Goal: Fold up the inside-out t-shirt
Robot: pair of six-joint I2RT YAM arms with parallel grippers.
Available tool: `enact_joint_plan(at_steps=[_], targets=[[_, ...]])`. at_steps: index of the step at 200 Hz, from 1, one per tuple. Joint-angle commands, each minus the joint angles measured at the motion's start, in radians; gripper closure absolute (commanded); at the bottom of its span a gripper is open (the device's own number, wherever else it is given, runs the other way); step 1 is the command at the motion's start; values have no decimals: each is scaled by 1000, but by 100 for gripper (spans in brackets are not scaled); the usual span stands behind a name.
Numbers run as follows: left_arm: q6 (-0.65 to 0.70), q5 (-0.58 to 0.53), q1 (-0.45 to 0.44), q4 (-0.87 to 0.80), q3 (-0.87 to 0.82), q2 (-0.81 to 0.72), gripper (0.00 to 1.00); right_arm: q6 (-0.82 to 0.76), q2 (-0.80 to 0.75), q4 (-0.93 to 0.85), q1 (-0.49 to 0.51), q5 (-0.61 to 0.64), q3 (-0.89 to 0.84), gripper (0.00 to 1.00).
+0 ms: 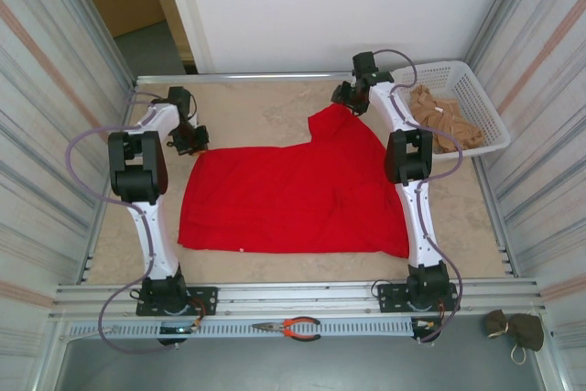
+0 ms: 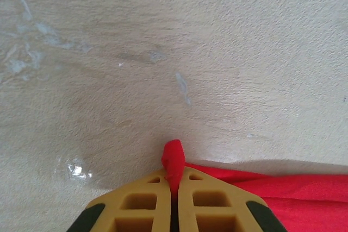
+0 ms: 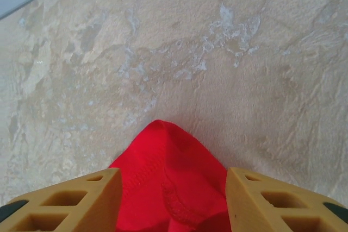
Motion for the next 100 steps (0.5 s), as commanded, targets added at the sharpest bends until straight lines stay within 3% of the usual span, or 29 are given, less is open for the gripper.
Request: enact_joint_plan(at_steps=[1,31,60,100], targets=[[-1,22,10,-2,-21,-30,93,24,36,14,-10,-33,46,54],[3,25,13,0,-23,-32,93,33,37,19,-15,-44,51,73],[1,32,18,3,-23,-37,94,39,33,16,-25,-56,51,100],[-2,45,27,11,-25,-50,100,34,-20,-12,-35,-34,47,100]])
